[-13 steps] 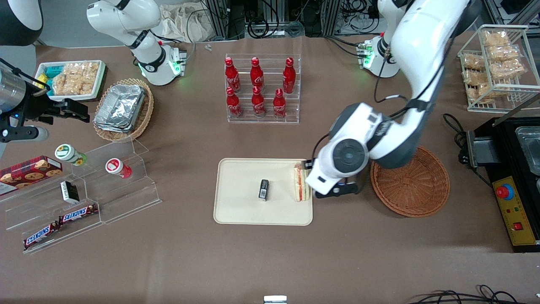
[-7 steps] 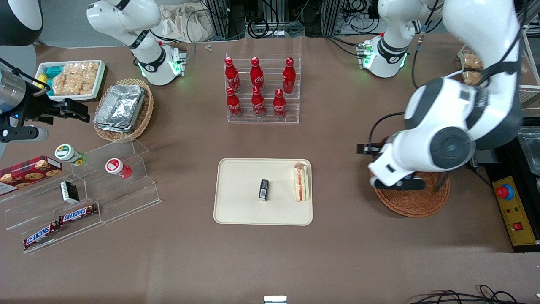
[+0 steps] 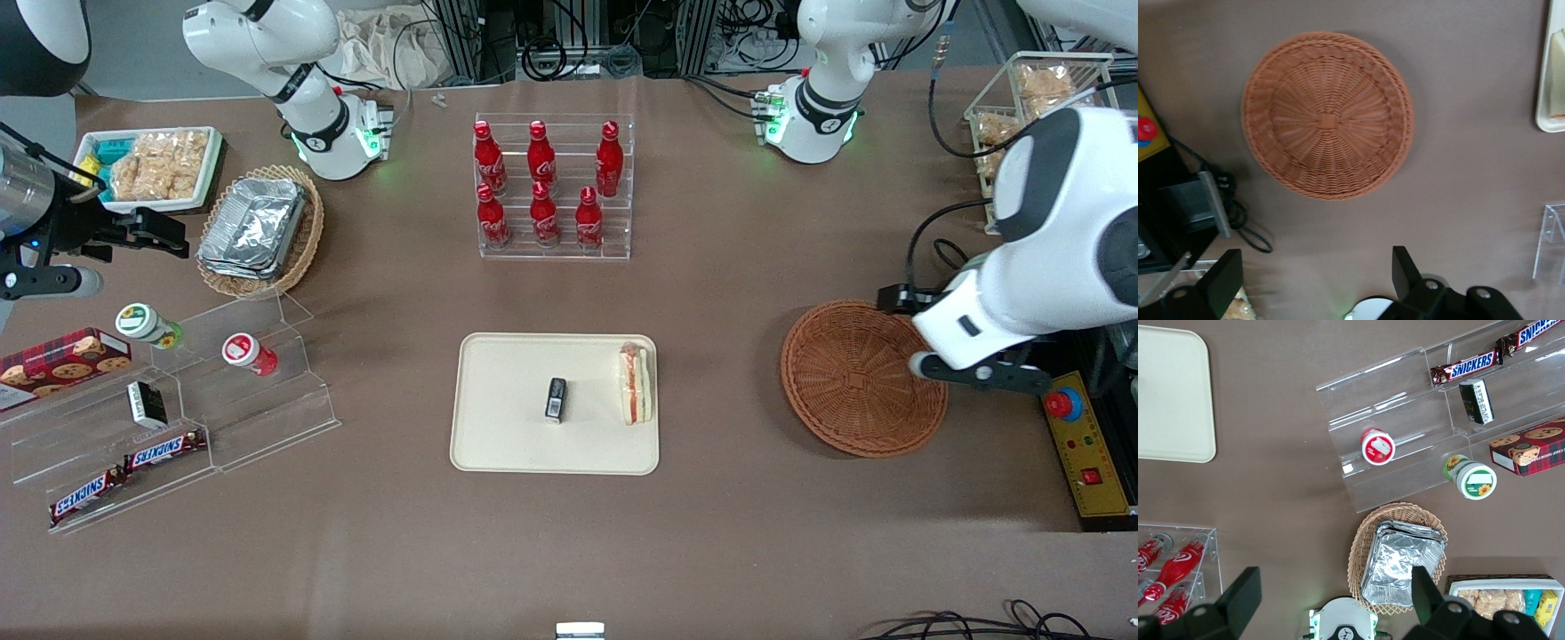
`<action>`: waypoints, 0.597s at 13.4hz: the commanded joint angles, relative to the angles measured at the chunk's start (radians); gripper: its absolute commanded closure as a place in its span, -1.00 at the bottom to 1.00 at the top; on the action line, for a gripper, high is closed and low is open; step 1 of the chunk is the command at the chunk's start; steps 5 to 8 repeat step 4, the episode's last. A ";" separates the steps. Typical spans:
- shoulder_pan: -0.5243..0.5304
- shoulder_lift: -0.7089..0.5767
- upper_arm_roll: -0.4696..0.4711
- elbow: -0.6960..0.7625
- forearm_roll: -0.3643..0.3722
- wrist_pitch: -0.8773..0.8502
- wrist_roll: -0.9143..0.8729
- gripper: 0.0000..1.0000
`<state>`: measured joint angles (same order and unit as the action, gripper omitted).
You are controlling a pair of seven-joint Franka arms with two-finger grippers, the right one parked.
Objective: Place sandwich from basket to tray
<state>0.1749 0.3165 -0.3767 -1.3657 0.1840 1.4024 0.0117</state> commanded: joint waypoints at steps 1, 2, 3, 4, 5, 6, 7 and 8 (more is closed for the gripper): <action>0.038 -0.036 -0.005 -0.029 0.015 0.010 0.033 -0.98; 0.057 -0.042 -0.007 -0.027 0.006 0.009 0.030 -0.98; 0.060 -0.046 -0.007 -0.027 -0.001 0.009 0.013 -0.99; 0.060 -0.048 -0.007 -0.027 -0.002 0.009 -0.002 -0.98; 0.060 -0.048 -0.007 -0.027 -0.002 0.009 -0.002 -0.98; 0.060 -0.048 -0.007 -0.027 -0.002 0.009 -0.002 -0.98; 0.060 -0.048 -0.007 -0.027 -0.002 0.009 -0.002 -0.98; 0.060 -0.048 -0.007 -0.027 -0.002 0.009 -0.002 -0.98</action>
